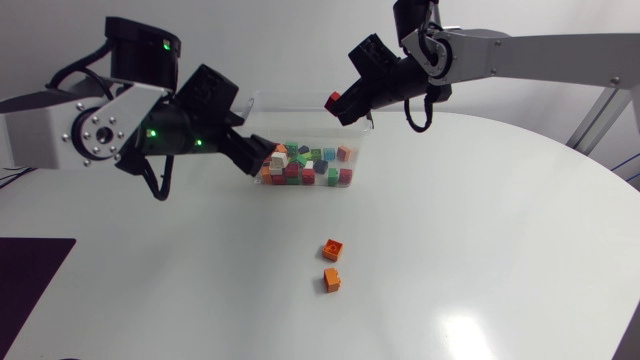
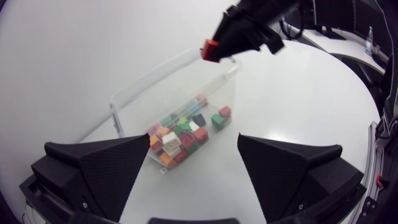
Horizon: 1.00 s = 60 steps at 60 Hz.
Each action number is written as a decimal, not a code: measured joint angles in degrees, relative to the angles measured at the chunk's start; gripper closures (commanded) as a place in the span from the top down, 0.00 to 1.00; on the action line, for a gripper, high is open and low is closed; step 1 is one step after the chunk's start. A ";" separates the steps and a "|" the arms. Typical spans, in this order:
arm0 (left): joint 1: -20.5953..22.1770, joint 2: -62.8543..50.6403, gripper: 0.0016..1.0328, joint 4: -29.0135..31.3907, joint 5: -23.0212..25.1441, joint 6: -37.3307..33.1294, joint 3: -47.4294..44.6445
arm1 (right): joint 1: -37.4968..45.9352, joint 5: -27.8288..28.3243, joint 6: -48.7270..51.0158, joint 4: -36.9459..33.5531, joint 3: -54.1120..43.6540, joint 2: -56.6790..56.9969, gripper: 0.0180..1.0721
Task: Place the duplo bricks in the container
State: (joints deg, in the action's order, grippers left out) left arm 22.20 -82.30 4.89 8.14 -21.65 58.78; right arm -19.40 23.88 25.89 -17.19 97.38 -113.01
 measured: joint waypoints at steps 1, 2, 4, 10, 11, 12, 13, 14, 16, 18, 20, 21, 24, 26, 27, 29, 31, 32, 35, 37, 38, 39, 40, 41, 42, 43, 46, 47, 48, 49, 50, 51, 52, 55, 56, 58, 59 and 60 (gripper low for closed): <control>0.39 0.09 0.95 0.17 0.55 -0.42 -0.79 | -0.07 -0.31 -0.39 0.52 0.50 -0.59 0.21; 0.63 0.09 0.95 0.33 0.70 -0.70 -1.31 | -0.11 -0.52 -0.50 0.81 0.85 -1.03 0.21; 1.25 0.20 0.95 0.61 1.03 -1.05 -2.47 | -0.24 -1.29 -1.01 1.14 1.79 -1.92 0.21; 3.19 0.28 0.95 0.85 1.92 -2.36 -5.64 | -0.77 -3.28 -2.36 1.62 5.25 -4.72 0.37; 3.50 0.28 0.95 0.94 2.10 -2.62 -6.01 | -0.85 -3.91 -2.45 1.68 6.14 -5.42 0.42; 3.89 0.28 0.95 1.03 2.19 -2.82 -6.45 | -1.01 -4.35 -2.60 1.88 7.08 -6.08 0.48; 4.31 0.31 0.95 1.09 2.36 -3.08 -6.86 | -1.16 -4.87 -2.86 2.05 8.09 -6.84 0.49; 4.57 0.31 0.95 1.09 2.36 -3.32 -7.17 | -1.20 -4.94 -2.99 2.08 8.66 -7.28 0.69; 5.27 0.31 0.95 1.29 2.40 -3.98 -7.74 | -1.38 -5.31 -3.17 2.01 10.14 -8.46 0.89; 5.95 0.31 0.95 1.49 2.58 -4.33 -8.31 | -1.53 -5.64 -3.45 2.01 11.30 -9.42 0.96; 6.67 0.28 0.95 1.90 2.78 -4.98 -8.68 | -1.55 -5.81 -3.63 2.01 11.78 -9.97 0.96; 7.13 0.24 0.95 2.12 2.80 -5.38 -8.87 | -1.55 -5.77 -3.63 1.99 11.78 -10.03 0.96; 8.33 -0.09 0.95 2.25 2.99 -6.12 -9.05 | -1.51 -5.77 -3.65 1.90 11.39 -10.03 0.96; 9.27 -0.57 0.95 2.27 3.10 -6.75 -9.05 | -1.31 -5.62 -3.65 2.03 10.73 -9.64 0.96; 9.73 -0.87 0.95 2.27 3.23 -6.97 -9.05 | -1.09 -5.09 -3.65 2.05 10.12 -9.18 0.96; 10.45 -1.46 0.95 2.27 3.41 -7.21 -9.05 | -0.79 -4.35 -3.65 2.05 8.87 -8.35 0.96; 11.26 -2.34 0.95 2.27 3.43 -7.82 -9.05 | -0.24 -3.52 -3.65 2.32 6.91 -6.88 0.96; 11.61 -2.86 0.95 2.27 3.48 -8.15 -9.05 | 0.11 -3.04 -3.63 2.40 5.70 -5.90 0.96; 12.44 -4.13 0.95 2.40 3.69 -8.48 -9.05 | 1.22 -2.36 -3.65 3.17 1.73 -2.75 0.96; 12.96 -5.03 0.95 2.73 4.07 -8.66 -9.05 | 2.23 -1.64 -3.63 4.20 -1.77 0.22 0.96; 13.11 -5.33 0.95 2.95 4.11 -8.66 -9.05 | 2.64 -1.33 -3.65 4.44 -3.13 1.38 0.96; 13.33 -5.75 0.95 3.17 4.37 -8.74 -9.05 | 3.21 -1.09 -3.63 5.05 -4.85 3.06 0.96; 13.51 -6.01 0.95 3.30 4.76 -8.87 -9.05 | 3.67 -0.92 -3.61 5.55 -6.27 4.35 0.96; 13.66 -6.29 0.95 3.43 4.96 -8.87 -9.05 | 4.13 -0.59 -3.61 5.81 -7.63 5.64 0.96; 13.90 -6.58 0.95 3.63 5.16 -8.96 -9.05 | 4.72 -0.26 -3.63 6.10 -9.27 7.34 0.96; 14.08 -6.75 0.95 3.82 5.27 -8.98 -9.05 | 5.18 0.11 -3.61 6.34 -10.56 8.68 0.96; 14.82 -7.50 0.95 4.31 5.51 -9.09 -9.05 | 6.91 0.74 -3.56 6.95 -15.32 13.68 0.96; 15.06 -7.76 0.95 4.39 5.60 -9.09 -9.05 | 7.28 1.01 -3.50 6.99 -16.39 14.78 0.96; 15.30 -8.07 0.95 4.66 5.60 -9.11 -9.05 | 7.69 1.27 -3.39 7.17 -17.68 16.13 0.96; 15.50 -8.28 0.95 4.74 5.62 -9.11 -9.05 | 8.00 1.44 -3.37 7.26 -18.69 17.09 0.96; 15.65 -8.52 0.95 4.94 5.68 -9.11 -9.05 | 8.31 1.64 -3.32 7.28 -19.69 18.03 0.96; 15.80 -8.79 0.95 5.16 5.79 -9.11 -9.03 | 8.55 1.73 -3.17 7.32 -20.65 18.86 0.96; 16.02 -9.03 0.95 5.40 5.99 -9.11 -9.03 | 8.83 1.90 -3.17 7.54 -21.88 19.82 0.96; 16.59 -10.03 0.95 6.27 6.25 -9.11 -9.03 | 9.49 2.12 -3.08 8.02 -25.31 22.16 0.96; 16.70 -10.25 0.95 6.45 6.27 -9.11 -9.03 | 9.60 2.16 -2.91 8.04 -26.27 22.69 0.96; 17.07 -10.80 0.94 6.97 6.40 -9.09 -9.03 | 9.99 2.73 -2.73 8.07 -28.63 23.98 0.96; 17.18 -10.91 0.94 7.15 6.40 -9.11 -9.03 | 10.16 2.78 -2.67 8.07 -29.59 24.41 0.96; 17.44 -11.19 0.94 7.45 6.40 -9.09 -9.01 | 10.21 2.89 -2.43 8.07 -30.53 24.85 0.96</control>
State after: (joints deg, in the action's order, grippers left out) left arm 39.64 -93.49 12.34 14.55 -30.74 49.78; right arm -9.19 26.76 23.46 -9.13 66.85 -88.16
